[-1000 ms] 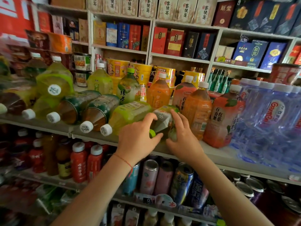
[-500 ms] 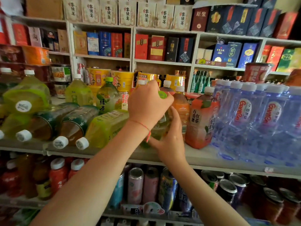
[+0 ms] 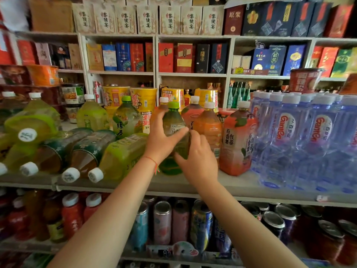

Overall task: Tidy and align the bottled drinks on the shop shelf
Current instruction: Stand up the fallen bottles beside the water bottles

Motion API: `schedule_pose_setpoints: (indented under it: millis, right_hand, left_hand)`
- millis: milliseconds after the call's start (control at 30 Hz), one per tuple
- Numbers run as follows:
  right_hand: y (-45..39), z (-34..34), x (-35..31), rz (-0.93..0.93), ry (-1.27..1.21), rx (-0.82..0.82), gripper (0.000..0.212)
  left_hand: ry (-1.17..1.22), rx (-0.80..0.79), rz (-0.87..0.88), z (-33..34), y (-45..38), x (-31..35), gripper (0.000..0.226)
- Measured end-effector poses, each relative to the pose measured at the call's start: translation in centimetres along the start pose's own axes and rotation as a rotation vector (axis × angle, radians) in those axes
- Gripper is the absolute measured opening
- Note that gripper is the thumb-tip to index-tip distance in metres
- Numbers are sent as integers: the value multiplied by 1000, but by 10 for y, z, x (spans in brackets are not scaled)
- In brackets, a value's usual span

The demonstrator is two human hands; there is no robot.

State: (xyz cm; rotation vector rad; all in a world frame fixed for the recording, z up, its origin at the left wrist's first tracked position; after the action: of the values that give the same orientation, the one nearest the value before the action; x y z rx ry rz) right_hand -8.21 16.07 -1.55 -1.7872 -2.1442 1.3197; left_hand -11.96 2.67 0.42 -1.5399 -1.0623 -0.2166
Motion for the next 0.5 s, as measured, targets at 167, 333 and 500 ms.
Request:
schedule_pose_setpoints:
  millis: [167,333,500]
  right_hand:
    - [-3,2,32,58,172,-80,45]
    - [1,13,41,58,159,-127,44]
    - [4,-1,23,-49,32,33,26]
  left_hand:
    - [-286,-119,-193,17,31,-38,119]
    - [-726,-387,-244,34,37,-45,88]
    - [-775,-528,-103,28,43,-31,43]
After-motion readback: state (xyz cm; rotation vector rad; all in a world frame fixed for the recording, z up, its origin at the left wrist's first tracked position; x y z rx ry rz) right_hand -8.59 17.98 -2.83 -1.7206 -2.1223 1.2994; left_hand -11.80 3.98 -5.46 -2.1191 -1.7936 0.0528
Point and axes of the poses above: each hand's wrist, its own y-axis away from the middle knuckle, its own z-axis out of the palm, x = y × z, the point moved 9 cm from there along -y, towards the middle knuckle, and after that the axes turned 8 degrees about z, right-handed, at the moved point
